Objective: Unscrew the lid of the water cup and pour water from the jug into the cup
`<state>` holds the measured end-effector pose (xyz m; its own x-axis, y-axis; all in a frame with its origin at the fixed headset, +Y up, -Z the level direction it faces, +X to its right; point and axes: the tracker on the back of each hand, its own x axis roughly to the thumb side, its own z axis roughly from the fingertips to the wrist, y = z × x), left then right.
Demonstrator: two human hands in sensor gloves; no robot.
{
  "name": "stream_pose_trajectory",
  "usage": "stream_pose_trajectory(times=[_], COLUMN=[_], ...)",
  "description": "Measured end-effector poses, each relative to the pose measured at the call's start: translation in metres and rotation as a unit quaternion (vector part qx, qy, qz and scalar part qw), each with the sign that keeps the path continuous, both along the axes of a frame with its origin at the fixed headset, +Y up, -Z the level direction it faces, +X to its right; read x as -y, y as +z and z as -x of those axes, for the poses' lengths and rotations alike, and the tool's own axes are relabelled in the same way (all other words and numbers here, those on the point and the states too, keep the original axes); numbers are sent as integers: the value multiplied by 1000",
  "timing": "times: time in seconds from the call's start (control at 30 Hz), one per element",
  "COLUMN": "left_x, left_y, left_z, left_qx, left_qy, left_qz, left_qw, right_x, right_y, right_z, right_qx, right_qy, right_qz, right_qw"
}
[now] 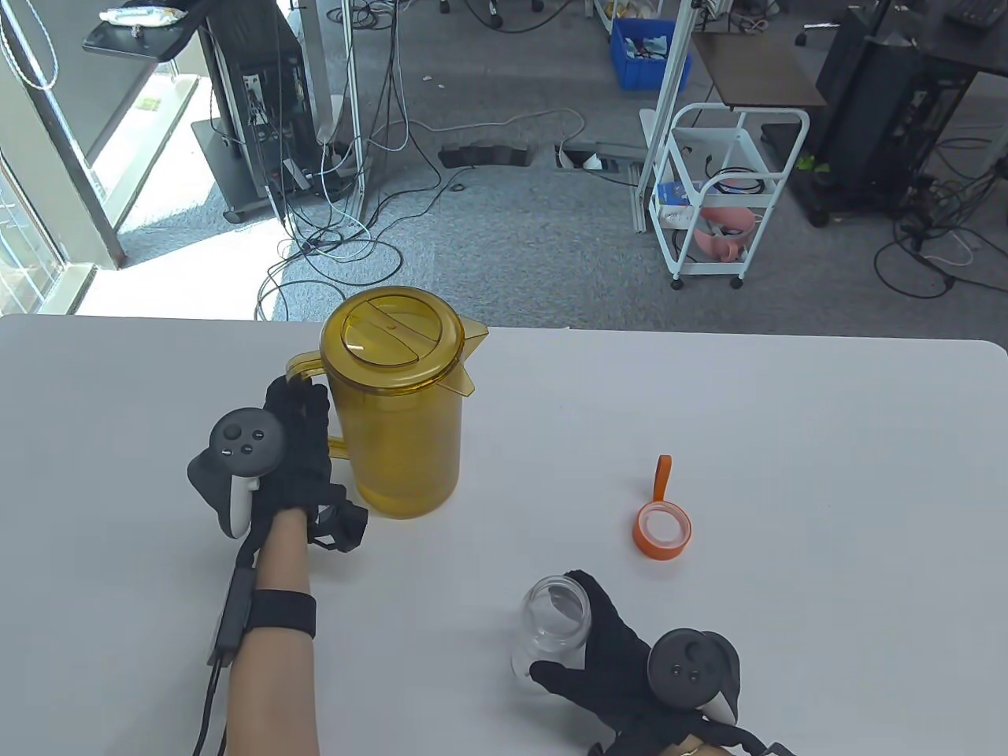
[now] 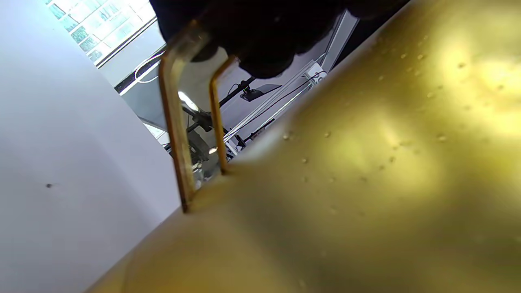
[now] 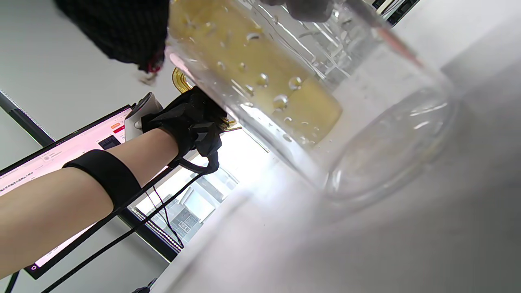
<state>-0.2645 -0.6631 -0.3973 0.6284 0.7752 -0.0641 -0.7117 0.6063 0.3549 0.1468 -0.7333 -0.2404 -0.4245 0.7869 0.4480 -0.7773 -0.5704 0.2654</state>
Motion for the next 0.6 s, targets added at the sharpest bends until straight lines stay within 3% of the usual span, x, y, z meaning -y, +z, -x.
stream_pose_trajectory(times=[0.17, 0.23, 0.4, 0.6], left_x=[3, -8, -44, -81], left_y=[12, 21, 49, 96], left_z=[0, -2, -6, 3], left_qx=[-3, -20, 6, 32], left_qy=[76, 56, -41, -65], left_qz=[-67, -95, -112, -148], left_qw=[995, 994, 993, 986], right_x=[0, 0, 0, 0], right_y=[0, 0, -1, -1], right_z=[0, 0, 0, 0], right_qx=[-1, -1, -1, -1], right_qy=[1, 1, 1, 1], right_qz=[1, 1, 2, 2], right_qw=[1000, 1000, 1000, 1000])
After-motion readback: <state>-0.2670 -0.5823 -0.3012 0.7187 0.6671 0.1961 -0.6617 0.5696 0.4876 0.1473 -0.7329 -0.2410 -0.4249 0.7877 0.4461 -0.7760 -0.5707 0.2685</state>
